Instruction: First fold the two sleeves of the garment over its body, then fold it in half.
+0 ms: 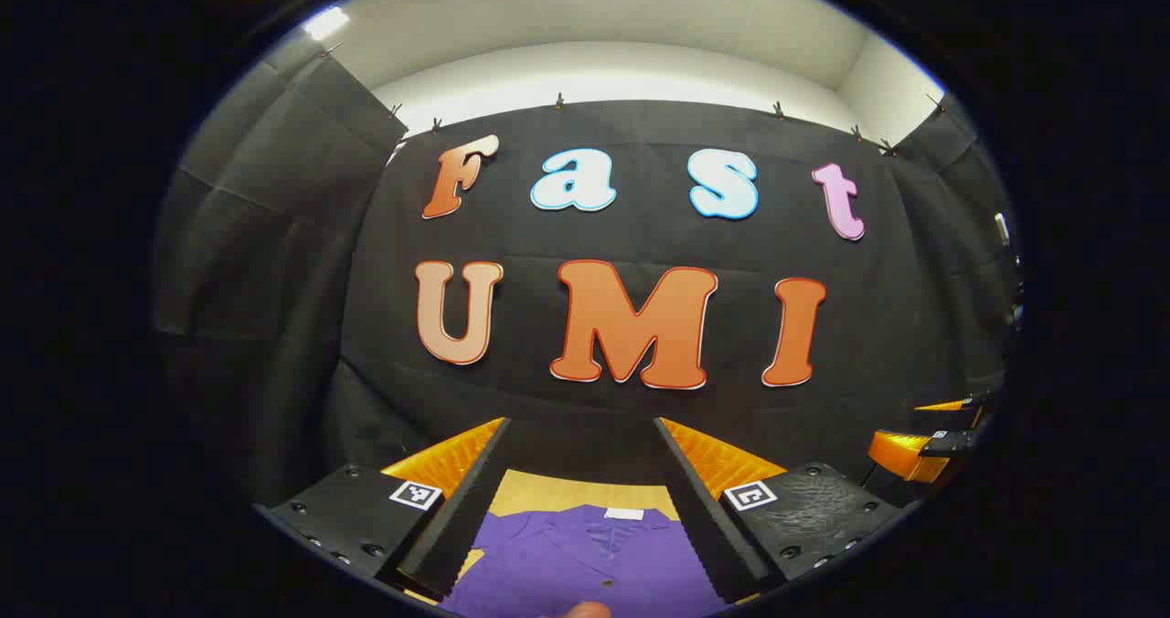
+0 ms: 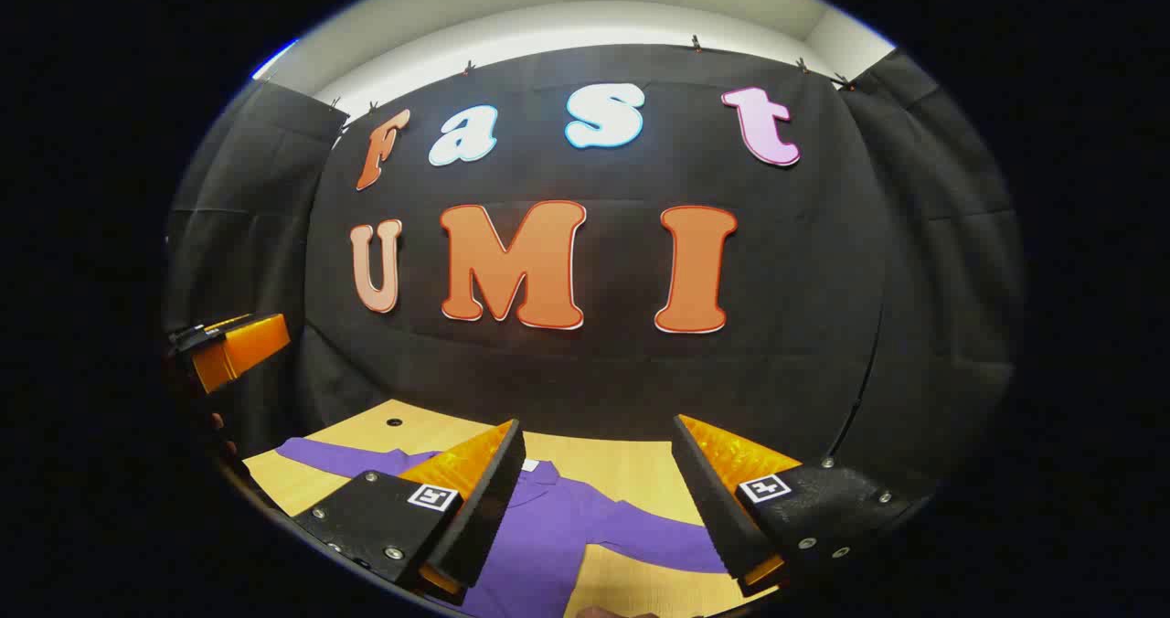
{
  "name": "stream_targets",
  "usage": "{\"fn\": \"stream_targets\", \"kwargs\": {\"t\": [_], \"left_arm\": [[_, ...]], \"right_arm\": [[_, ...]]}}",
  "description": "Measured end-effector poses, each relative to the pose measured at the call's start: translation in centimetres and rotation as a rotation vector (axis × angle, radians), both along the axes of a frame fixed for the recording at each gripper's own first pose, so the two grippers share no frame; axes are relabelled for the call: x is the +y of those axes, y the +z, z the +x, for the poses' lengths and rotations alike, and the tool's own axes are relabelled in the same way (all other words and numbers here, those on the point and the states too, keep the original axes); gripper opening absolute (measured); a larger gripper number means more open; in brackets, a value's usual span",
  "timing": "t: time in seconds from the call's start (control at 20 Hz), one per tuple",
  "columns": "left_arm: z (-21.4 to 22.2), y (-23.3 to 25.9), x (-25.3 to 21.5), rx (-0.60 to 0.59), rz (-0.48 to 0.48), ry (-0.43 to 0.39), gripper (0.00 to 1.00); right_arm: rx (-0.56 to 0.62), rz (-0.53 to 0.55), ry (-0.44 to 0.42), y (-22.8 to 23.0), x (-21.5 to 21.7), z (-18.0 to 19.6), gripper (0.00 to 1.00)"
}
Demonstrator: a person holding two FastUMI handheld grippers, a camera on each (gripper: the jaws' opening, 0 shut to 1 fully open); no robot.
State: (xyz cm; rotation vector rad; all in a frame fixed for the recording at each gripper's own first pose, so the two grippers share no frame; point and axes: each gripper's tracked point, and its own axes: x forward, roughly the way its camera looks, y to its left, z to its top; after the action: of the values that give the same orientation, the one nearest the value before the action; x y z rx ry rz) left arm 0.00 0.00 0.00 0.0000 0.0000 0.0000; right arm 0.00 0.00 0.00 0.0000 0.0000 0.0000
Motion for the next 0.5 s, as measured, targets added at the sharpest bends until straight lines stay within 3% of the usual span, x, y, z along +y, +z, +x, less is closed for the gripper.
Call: {"fn": "stream_targets", "kwargs": {"t": [0.05, 0.15, 0.3, 0.4, 0.45, 0.5], "left_arm": [[0.3, -0.1, 0.0, 0.000, -0.002, 0.016, 0.96], [0.6, -0.7, 0.1, 0.004, -0.013, 0.030, 0.96], [1.0, -0.5, 0.0, -0.017, 0.015, 0.005, 0.94], [2.7, -0.4, 0.2, -0.027, 0.035, -0.016, 0.94], [3.9, -0.6, 0.4, -0.020, 0.043, -0.030, 0.94], [4.5, -0.4, 0.6, -0.024, 0.048, -0.045, 0.94]], "right_arm": [[0.002, -0.004, 0.013, -0.1, 0.2, 0.5, 0.95], [0.021, -0.017, 0.017, -0.6, 0.4, 1.2, 0.96], [0.008, -0.032, 0.009, -0.1, 1.0, 1.8, 1.00], [0.011, -0.034, -0.017, -0.2, 1.4, 2.3, 0.96], [0.018, -0.023, -0.034, -0.2, 1.7, 2.5, 1.00], [0.017, -0.003, -0.038, -0.2, 2.3, 2.7, 0.96]]}}
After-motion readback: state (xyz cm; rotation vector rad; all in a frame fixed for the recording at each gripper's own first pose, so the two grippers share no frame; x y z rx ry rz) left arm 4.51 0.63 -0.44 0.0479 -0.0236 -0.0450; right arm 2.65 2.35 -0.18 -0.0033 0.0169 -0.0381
